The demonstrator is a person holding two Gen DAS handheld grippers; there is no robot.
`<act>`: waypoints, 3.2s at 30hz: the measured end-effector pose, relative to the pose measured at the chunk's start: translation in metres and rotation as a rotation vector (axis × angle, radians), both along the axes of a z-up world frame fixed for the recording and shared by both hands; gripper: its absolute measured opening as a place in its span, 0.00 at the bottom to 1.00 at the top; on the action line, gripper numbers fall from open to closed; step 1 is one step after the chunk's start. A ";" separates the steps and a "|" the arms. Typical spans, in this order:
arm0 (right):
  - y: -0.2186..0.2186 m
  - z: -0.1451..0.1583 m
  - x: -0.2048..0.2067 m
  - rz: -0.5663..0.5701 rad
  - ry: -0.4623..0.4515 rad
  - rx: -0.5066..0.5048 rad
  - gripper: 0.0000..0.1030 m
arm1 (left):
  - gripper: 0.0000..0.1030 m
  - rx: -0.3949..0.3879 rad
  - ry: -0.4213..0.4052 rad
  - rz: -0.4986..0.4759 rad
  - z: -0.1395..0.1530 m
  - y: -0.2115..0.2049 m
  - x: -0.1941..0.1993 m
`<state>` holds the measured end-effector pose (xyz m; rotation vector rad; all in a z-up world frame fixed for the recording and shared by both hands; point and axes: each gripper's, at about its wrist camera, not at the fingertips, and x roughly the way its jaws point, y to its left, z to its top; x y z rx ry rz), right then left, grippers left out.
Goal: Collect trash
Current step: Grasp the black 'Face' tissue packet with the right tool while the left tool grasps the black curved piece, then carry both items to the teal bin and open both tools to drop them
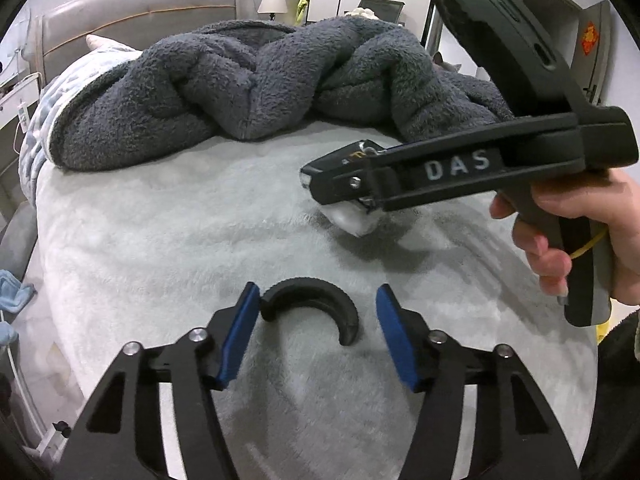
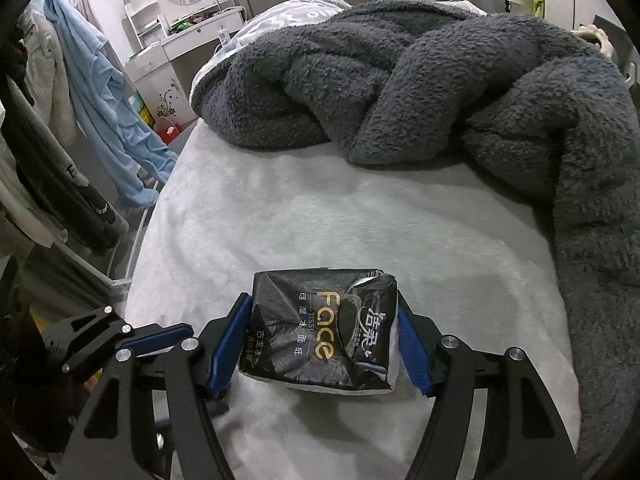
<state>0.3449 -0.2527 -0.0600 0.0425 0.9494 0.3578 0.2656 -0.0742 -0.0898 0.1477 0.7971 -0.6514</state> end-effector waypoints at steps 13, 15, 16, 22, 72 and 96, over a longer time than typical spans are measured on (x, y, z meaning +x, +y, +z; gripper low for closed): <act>-0.011 0.020 -0.015 0.009 -0.023 0.001 0.67 | 0.46 0.010 -0.014 0.031 0.003 -0.009 0.000; -0.011 0.022 -0.020 0.012 -0.025 0.007 0.67 | 0.45 -0.012 -0.005 0.039 0.006 -0.010 -0.002; -0.011 0.023 -0.023 0.014 -0.025 0.011 0.67 | 0.45 -0.022 0.000 0.044 0.007 -0.010 -0.004; -0.017 0.032 -0.046 0.008 -0.034 0.040 0.67 | 0.45 -0.057 0.019 0.078 0.016 -0.011 -0.018; 0.152 0.038 -0.132 0.286 -0.069 0.054 0.67 | 0.44 -0.020 0.208 0.591 -0.007 0.189 -0.110; 0.249 -0.010 -0.136 0.479 0.009 0.005 0.67 | 0.46 -0.002 0.483 0.673 -0.070 0.258 -0.123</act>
